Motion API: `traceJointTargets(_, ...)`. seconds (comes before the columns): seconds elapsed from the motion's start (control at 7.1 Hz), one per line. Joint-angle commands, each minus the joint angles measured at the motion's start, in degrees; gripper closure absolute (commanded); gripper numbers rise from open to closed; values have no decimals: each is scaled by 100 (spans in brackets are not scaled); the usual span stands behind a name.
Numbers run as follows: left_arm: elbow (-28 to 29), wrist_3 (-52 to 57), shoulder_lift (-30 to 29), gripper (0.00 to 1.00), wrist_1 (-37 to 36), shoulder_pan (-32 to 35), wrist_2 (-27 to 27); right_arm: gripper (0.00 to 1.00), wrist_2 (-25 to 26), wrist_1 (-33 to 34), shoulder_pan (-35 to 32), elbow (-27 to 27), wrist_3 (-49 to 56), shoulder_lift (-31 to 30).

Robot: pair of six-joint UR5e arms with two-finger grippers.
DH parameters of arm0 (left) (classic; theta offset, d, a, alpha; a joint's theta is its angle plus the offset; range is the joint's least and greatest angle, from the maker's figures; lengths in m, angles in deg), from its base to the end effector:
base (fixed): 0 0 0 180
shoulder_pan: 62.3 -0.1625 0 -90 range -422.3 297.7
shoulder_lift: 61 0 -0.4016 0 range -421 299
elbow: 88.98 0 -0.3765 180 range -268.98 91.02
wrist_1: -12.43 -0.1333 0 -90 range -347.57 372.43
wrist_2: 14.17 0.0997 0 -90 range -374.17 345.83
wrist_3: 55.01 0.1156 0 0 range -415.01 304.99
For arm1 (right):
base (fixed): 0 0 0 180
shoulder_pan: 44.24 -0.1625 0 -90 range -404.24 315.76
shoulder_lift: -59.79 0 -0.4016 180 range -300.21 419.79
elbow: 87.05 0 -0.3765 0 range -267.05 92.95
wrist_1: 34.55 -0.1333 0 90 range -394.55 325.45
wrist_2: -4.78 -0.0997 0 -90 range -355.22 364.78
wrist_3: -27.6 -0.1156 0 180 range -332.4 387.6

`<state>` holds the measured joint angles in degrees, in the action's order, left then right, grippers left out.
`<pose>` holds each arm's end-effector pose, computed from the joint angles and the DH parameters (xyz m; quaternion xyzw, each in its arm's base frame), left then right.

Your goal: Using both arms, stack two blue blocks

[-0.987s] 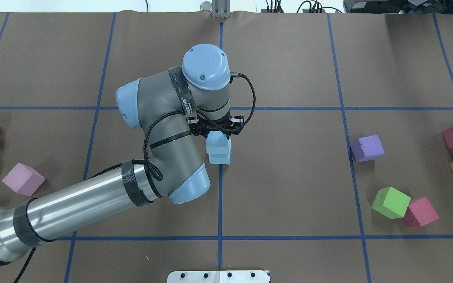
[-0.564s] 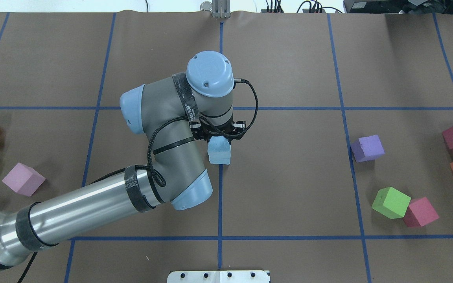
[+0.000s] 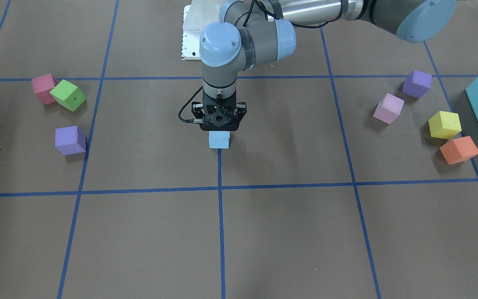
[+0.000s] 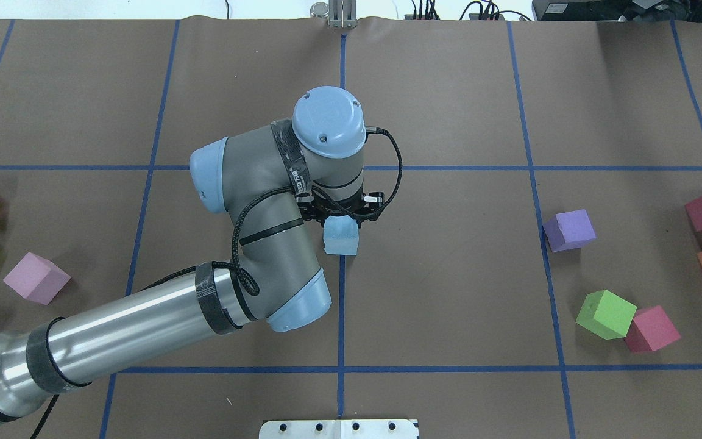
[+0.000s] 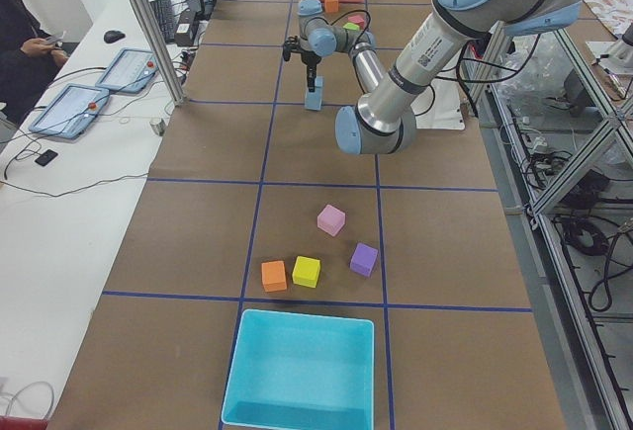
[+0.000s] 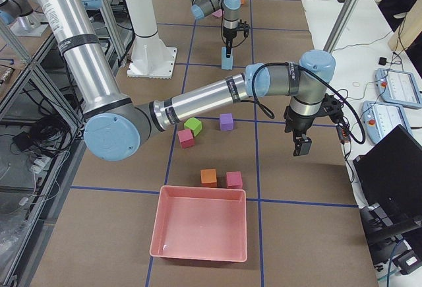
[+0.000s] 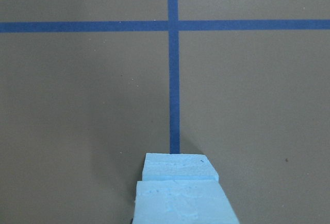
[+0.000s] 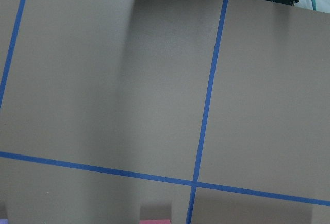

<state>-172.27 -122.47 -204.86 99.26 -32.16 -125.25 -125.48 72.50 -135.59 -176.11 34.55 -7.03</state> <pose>0.5827 -0.4444 0.1317 0.0113 0.4052 0.0079 0.9141 0.0730 -0.6123 0.4680 0.0673 -0.3398 -0.0614 0.9361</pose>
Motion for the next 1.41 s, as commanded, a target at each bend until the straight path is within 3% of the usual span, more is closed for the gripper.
traceJointTargets(0.0, -99, 100, -10, 2, -26, 1, -10, 0, 0, 0, 4, 3, 0, 2)
traceJointTargets(0.14, -396, 249, 25, 2, -113, 88, -36, 0, 0, 0, 4, 3, 0, 2)
traceJointTargets(0.42, -1578, 1291, 234, 2, -1425, 971, -385, 0, 9, -9, 47, 21, -18, -24)
traceJointTargets(0.7, -2872, 2782, 1634, 2, -1634, 2499, -1386, 0, 1, -52, 74, 82, -44, -50)
traceJointTargets(0.99, -3272, 4356, 2805, 2, -1634, 3748, -1583, 0, -17, -79, 100, 170, -44, -42)
traceJointTargets(1.27, -2898, 6156, 3502, 2, -1643, 4803, -2081, 0, -26, -70, 118, 170, -27, -51)
